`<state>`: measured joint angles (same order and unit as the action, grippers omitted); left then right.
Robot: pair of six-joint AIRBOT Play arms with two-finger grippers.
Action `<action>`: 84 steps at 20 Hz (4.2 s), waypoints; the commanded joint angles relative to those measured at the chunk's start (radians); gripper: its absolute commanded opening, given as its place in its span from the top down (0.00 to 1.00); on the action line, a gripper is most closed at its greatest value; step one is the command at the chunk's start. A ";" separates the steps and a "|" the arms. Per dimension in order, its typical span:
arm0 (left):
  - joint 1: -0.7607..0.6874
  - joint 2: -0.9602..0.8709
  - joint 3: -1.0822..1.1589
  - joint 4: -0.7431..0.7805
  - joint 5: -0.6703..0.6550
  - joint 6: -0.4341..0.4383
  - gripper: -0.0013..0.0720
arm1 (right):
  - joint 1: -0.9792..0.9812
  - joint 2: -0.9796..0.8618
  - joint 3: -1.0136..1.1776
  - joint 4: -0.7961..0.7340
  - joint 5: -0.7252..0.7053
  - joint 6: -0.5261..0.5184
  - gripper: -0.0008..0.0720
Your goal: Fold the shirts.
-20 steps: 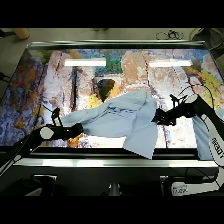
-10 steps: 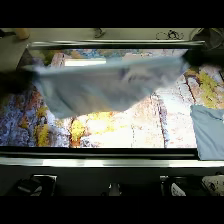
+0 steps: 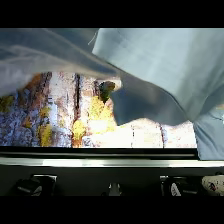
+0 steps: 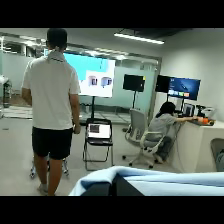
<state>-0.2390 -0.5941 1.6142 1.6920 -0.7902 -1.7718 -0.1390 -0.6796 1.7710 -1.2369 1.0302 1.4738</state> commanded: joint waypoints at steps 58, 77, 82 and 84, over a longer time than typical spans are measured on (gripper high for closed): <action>0.242 -0.276 -0.774 -0.552 -0.196 0.201 0.95 | 0.034 -0.890 -0.396 0.200 0.285 -0.154 0.97; 0.244 -0.289 0.155 -0.162 -0.374 0.149 0.95 | -0.001 -0.233 0.024 -0.085 0.124 -0.068 0.97; 0.244 -0.545 -0.125 -0.163 -0.303 0.148 0.95 | -0.001 -0.668 0.024 -0.066 0.165 -0.068 0.97; 0.244 -0.677 -0.175 -0.166 -0.246 0.148 0.95 | -0.001 -0.843 0.024 -0.029 0.113 -0.045 0.97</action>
<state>0.0036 -1.1126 1.5387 1.5146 -1.0927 -1.6230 -0.1390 -1.2953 1.7931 -1.2926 1.1664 1.4055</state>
